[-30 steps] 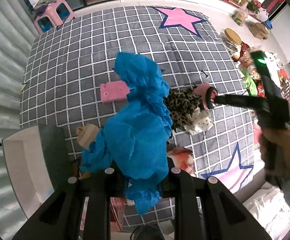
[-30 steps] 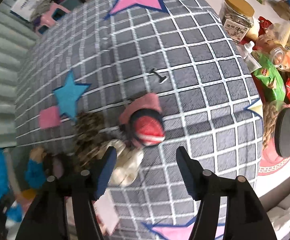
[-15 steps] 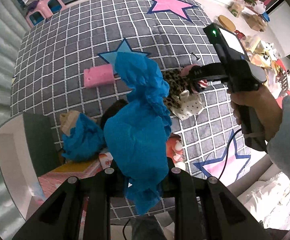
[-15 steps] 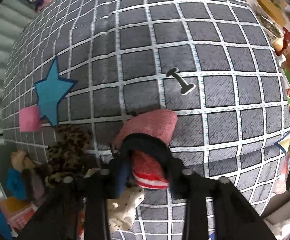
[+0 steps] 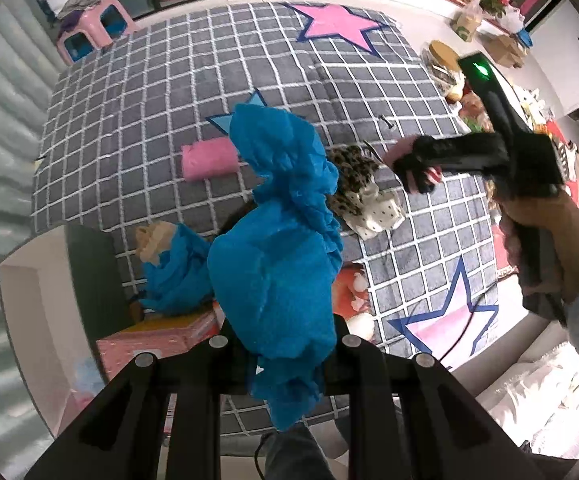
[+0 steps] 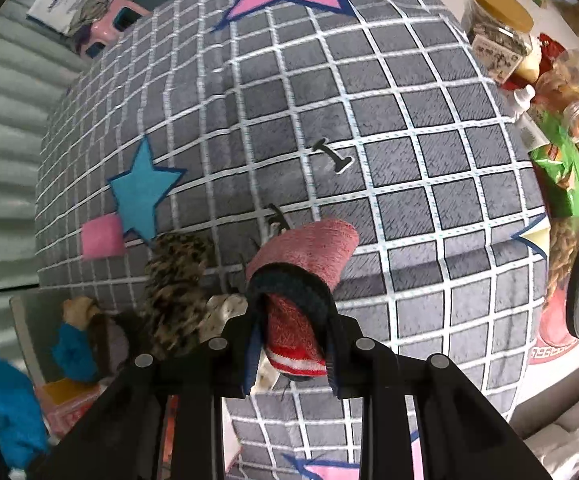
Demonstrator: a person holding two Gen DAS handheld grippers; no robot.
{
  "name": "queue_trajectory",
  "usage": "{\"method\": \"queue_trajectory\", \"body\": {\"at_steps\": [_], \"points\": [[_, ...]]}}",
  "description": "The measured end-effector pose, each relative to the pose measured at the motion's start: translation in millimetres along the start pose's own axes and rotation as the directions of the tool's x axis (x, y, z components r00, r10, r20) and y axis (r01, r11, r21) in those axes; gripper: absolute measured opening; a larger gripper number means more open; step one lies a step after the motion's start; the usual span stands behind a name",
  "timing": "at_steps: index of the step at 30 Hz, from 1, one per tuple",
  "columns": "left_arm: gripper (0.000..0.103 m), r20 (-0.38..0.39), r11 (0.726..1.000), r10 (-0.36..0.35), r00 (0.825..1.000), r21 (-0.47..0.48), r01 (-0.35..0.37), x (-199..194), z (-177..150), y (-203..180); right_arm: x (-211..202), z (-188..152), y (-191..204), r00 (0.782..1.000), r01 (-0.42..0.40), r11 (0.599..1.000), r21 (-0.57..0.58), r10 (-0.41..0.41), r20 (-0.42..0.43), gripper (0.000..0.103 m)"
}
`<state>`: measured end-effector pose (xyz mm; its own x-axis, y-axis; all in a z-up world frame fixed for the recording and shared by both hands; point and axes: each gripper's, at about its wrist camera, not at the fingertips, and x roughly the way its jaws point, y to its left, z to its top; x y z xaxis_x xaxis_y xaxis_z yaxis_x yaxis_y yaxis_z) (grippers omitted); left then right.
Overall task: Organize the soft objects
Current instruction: 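Lift the blue tissue and sock in both tools toward the white box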
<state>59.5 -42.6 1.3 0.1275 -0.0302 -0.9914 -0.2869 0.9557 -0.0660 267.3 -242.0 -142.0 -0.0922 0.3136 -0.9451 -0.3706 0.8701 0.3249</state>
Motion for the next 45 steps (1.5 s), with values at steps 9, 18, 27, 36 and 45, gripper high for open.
{"method": "queue_trajectory", "body": {"at_steps": [9,18,27,36,45], "points": [[0.023,0.073,0.997,0.032,0.997,-0.067,-0.027,-30.4,-5.9,35.4,-39.4,-25.9,65.7,0.997,-0.062,0.991,-0.122,0.066,0.03,0.028],[0.023,0.083,0.995,0.065,0.994,-0.078,-0.058,-43.7,-31.6,60.4,-60.7,-48.6,123.5,0.995,-0.082,0.973,-0.214,0.091,0.034,0.028],[0.023,0.106,0.997,0.05,0.993,-0.071,-0.043,-56.2,-55.3,67.8,-76.4,-71.8,144.9,0.995,-0.07,0.97,-0.231,0.085,0.053,0.028],[0.023,0.111,0.997,0.04,0.993,-0.064,-0.033,-62.4,-83.3,78.1,-86.1,-104.8,157.3,0.995,-0.065,0.971,-0.231,0.081,0.064,0.028],[0.023,0.125,0.996,0.043,0.991,-0.089,-0.033,-68.5,-106.1,95.9,-87.5,-135.2,181.6,0.994,-0.073,0.964,-0.254,0.092,0.062,0.028]]}}
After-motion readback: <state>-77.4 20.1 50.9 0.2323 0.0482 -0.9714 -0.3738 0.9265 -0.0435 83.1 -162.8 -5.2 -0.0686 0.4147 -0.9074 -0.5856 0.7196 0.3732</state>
